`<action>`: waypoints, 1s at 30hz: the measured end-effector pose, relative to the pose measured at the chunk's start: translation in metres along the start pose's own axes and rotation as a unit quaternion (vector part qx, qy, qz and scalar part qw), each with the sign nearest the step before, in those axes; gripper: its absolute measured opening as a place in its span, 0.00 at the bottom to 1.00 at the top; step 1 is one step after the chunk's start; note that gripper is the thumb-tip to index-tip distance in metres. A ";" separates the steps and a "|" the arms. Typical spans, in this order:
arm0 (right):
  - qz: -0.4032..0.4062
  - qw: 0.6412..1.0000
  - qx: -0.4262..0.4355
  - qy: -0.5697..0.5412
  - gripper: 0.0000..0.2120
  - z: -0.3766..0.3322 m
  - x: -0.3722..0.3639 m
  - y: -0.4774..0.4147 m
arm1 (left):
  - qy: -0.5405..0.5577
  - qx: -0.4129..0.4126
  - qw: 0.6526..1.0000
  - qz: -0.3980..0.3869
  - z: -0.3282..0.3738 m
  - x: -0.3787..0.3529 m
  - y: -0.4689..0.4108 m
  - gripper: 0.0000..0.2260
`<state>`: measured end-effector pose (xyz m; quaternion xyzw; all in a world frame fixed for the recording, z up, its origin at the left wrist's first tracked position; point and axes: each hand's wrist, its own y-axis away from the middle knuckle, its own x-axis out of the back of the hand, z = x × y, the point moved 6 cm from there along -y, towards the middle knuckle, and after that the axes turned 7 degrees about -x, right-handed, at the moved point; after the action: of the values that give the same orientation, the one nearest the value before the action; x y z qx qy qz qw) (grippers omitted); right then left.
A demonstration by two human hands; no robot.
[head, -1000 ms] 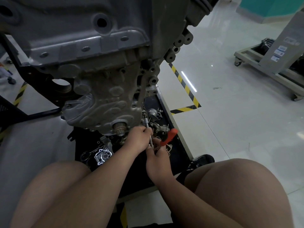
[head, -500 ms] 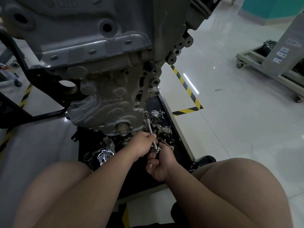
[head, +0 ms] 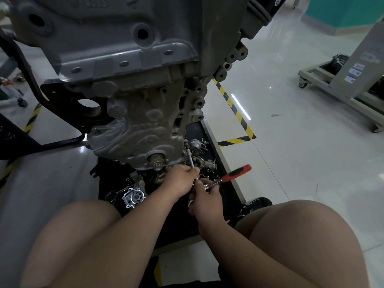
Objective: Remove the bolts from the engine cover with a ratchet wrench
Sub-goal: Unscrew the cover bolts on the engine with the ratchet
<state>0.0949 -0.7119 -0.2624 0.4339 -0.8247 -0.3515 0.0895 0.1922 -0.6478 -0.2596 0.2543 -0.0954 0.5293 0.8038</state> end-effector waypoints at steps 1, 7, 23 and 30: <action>0.005 0.999 0.026 0.038 0.03 -0.001 0.000 0.002 | -0.005 -0.002 1.000 0.002 0.000 0.000 0.000 0.14; -0.021 0.980 0.109 0.167 0.15 -0.005 -0.007 0.005 | -0.020 -0.002 1.000 0.001 0.001 -0.001 -0.001 0.16; -0.143 0.953 -0.223 -0.144 0.23 0.016 -0.015 -0.014 | 0.046 0.065 0.995 -0.061 -0.001 -0.009 0.005 0.14; -0.131 0.953 -0.245 -0.123 0.22 0.017 -0.014 -0.013 | 0.023 0.052 0.997 -0.059 -0.009 -0.008 0.002 0.14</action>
<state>0.1039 -0.6969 -0.2810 0.4561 -0.6534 -0.6026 0.0438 0.1859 -0.6486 -0.2696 0.2883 -0.0339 0.4910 0.8214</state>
